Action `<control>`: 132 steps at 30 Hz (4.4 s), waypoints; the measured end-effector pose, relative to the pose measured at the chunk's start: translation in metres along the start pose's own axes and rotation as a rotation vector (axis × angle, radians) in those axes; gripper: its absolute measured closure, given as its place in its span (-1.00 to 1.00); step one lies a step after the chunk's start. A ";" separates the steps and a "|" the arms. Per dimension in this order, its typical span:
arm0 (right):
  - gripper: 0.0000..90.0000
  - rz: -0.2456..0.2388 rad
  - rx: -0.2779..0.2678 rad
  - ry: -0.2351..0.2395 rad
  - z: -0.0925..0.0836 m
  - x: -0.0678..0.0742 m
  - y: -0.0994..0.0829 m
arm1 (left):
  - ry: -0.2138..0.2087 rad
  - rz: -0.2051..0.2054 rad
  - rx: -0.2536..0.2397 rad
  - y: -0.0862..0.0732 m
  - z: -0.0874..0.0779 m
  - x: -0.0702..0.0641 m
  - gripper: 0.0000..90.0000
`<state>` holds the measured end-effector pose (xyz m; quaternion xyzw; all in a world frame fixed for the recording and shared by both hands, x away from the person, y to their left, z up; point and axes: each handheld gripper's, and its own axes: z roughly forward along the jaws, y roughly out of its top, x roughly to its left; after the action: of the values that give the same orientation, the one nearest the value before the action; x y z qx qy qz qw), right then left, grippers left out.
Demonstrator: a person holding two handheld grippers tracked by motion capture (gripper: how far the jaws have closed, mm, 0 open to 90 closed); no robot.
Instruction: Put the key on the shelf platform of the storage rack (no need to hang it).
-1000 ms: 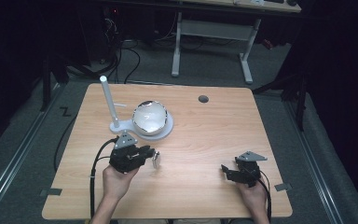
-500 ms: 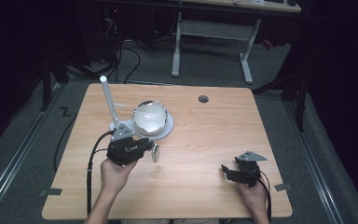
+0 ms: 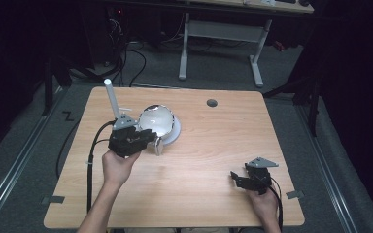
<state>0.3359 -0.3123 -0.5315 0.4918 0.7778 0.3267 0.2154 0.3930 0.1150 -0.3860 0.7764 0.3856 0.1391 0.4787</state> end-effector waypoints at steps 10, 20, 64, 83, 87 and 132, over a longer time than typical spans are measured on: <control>-0.35 0.000 0.000 0.000 0.000 0.000 0.000 | 0.057 -0.003 0.007 0.018 0.009 0.013 0.65; -0.35 -0.001 0.000 0.000 0.000 0.000 0.000 | 0.075 -0.043 0.011 0.031 0.026 0.026 0.65; -0.35 -0.001 0.000 0.000 0.000 0.000 0.000 | 0.209 -0.078 0.104 0.026 0.095 0.047 0.65; -0.35 -0.001 0.000 0.000 0.000 0.000 0.000 | 0.260 -0.133 0.139 0.015 0.125 0.055 0.64; -0.35 0.000 0.000 0.000 0.000 0.000 0.000 | 0.265 -0.153 0.138 0.015 0.125 0.060 0.64; -0.35 0.000 0.000 -0.004 0.000 0.000 0.000 | 0.274 -0.021 0.100 0.007 0.070 0.046 -0.05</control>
<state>0.3359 -0.3120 -0.5315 0.4923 0.7775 0.3256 0.2170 0.4676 0.1029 -0.4222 0.7688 0.4621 0.2194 0.3837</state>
